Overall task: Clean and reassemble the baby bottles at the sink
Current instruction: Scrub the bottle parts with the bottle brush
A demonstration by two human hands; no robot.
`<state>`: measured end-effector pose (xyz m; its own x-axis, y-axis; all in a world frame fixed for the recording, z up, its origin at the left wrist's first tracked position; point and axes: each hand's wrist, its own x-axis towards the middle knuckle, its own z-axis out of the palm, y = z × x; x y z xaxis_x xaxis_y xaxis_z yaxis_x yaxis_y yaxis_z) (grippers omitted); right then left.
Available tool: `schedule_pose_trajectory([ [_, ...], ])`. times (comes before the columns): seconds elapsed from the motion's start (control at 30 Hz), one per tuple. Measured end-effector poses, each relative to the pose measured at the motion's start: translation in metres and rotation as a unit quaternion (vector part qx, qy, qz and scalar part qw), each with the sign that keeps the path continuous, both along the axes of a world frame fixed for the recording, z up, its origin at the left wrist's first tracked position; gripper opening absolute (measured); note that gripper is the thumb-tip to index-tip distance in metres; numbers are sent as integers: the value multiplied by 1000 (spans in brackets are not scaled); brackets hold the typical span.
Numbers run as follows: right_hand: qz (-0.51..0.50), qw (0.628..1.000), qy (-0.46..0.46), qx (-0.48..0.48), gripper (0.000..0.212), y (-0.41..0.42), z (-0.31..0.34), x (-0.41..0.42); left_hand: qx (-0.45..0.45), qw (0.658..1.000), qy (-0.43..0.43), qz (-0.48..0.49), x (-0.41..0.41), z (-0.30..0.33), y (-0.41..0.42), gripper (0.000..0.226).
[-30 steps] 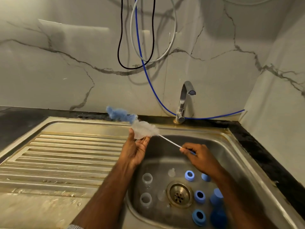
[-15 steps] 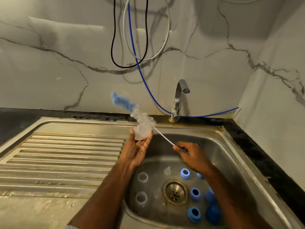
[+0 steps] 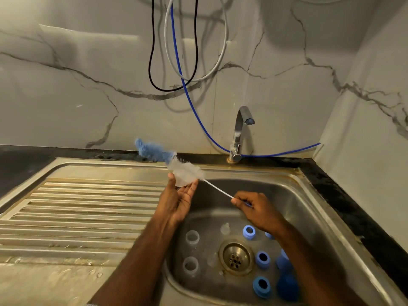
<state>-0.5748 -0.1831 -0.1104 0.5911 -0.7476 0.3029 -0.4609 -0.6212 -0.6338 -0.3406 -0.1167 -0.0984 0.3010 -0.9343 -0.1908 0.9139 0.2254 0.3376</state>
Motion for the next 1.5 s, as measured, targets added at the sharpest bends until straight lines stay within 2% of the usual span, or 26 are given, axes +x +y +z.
schedule_pose_trajectory([
  [0.13,-32,999,-14,2,21,-2,1,-6,3,1000,-2,-18,0,0,0,47],
  [0.3,11,1000,2,25,25,3,-2,3,8,1000,-9,-13,-3,-3,-2,38],
  [0.47,-39,998,-23,49,27,4,-3,1,26,999,-26,-36,-4,-2,-3,41],
  [0.6,12,998,3,56,29,7,-1,2,7,999,-24,-46,-3,-2,0,37],
  [0.73,-17,996,-15,86,29,0,-1,-15,6,996,-76,-51,11,-1,5,49],
  [0.83,9,991,4,130,30,7,-4,-8,2,993,-100,-58,1,0,4,53],
  [0.97,-25,997,-17,73,31,13,1,13,37,987,-136,-78,-10,-4,1,55],
  [1.07,-1,995,-19,102,31,12,2,14,37,990,-114,-75,-11,-5,0,56],
  [1.13,34,988,-8,153,31,7,4,0,33,994,-84,-54,-5,-3,-1,48],
  [1.23,40,987,15,155,32,0,5,-20,0,997,-32,-66,5,-4,0,40],
  [1.33,-26,995,0,91,32,0,0,-8,32,990,-110,-86,-1,-10,-1,50],
  [1.4,-18,996,0,82,32,3,-3,4,39,984,-149,-91,-6,-13,-2,51],
  [1.5,27,989,2,143,31,-2,-1,-4,37,991,-111,-69,1,-10,-3,47],
])
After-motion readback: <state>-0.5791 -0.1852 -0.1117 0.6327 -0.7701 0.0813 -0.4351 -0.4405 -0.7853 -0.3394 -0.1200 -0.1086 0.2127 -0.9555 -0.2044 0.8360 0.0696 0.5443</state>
